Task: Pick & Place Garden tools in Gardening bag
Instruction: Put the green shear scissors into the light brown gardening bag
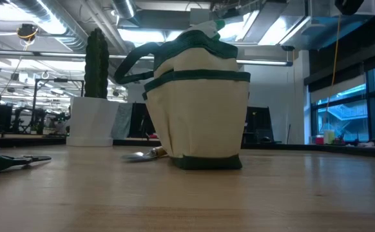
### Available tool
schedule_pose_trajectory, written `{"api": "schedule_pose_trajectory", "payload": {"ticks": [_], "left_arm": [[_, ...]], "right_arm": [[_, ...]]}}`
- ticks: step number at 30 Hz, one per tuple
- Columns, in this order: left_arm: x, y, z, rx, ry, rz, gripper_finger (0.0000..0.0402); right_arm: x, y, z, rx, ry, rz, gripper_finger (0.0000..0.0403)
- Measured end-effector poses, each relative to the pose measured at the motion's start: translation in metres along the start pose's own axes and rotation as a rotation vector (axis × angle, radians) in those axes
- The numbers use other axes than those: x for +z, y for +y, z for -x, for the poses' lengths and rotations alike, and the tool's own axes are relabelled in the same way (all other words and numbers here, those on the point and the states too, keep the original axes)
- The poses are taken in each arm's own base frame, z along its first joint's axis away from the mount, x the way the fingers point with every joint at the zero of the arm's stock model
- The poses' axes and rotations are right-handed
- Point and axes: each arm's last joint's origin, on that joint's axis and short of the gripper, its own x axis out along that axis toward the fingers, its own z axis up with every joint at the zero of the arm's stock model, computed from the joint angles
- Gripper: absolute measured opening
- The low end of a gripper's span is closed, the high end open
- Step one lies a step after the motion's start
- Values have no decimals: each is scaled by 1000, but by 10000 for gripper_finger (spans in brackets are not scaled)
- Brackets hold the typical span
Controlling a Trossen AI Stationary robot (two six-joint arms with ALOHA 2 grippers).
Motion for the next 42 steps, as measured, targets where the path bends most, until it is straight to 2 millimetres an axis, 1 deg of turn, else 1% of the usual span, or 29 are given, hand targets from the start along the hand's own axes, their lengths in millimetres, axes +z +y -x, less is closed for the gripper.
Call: {"api": "schedule_pose_trajectory", "payload": {"ticks": [2, 5, 9, 11, 13, 17, 20, 24, 27, 30, 35, 42], "left_arm": [[-11, -3, -1, -7, 106, -50, 118], [-29, -17, -8, -52, 196, -134, 112], [-55, -30, -15, -39, 272, -205, 104], [-70, -37, -22, -11, 303, -229, 100], [-82, -41, -28, 19, 334, -218, 96], [-107, -46, -39, 101, 372, -122, 87], [-124, -48, -49, 146, 439, -64, 84], [-149, -51, -61, 187, 491, -66, 84], [-164, -53, -71, 201, 524, -28, 82], [-175, -55, -81, 193, 539, 44, 82], [-183, -63, -96, 122, 510, 149, 84], [-186, -64, -96, 188, 443, 389, 84]], "right_arm": [[0, 0, 0, -8, -6, 0, 124], [0, 0, 0, -10, -7, -12, 124], [0, 0, 0, -7, -2, -21, 124], [-1, -1, 0, -7, 9, -17, 124], [-1, -1, 0, -8, 11, -22, 124], [-1, -1, 0, -3, 15, -24, 124], [-1, -1, 0, -1, 16, -24, 124], [-2, -2, 0, -19, 17, -19, 124], [-2, -2, 0, -38, 14, -21, 124], [-3, -3, 0, -43, 20, -49, 124], [-3, -3, 0, -43, 20, -65, 124], [-4, -1, 0, 15, 63, -111, 124]]}}
